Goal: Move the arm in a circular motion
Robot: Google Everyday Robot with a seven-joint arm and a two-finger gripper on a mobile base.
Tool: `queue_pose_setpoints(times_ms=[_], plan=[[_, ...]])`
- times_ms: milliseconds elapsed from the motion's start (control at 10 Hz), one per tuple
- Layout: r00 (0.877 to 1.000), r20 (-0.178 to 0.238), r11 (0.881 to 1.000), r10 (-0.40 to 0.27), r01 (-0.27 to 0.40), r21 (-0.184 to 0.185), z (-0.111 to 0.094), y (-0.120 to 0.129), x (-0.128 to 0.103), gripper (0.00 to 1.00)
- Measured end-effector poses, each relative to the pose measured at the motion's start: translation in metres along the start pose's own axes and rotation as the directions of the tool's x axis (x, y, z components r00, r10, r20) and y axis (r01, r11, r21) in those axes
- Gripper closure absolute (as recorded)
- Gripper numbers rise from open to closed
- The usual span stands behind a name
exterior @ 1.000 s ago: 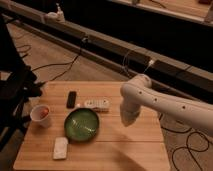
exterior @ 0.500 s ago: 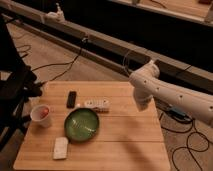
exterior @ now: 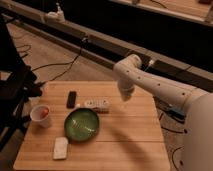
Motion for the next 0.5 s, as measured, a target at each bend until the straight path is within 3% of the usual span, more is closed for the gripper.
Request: queue_pose_setpoints(times_ms=[200, 500], plan=[[0.994, 0.099, 0.998, -0.053, 0.051, 0.023, -0.010, -0.001, -0.044, 1.00], [0.975, 0.195, 0.994, -0.102, 0.096, 0.042, -0.022, 0.026, -0.075, 1.00]])
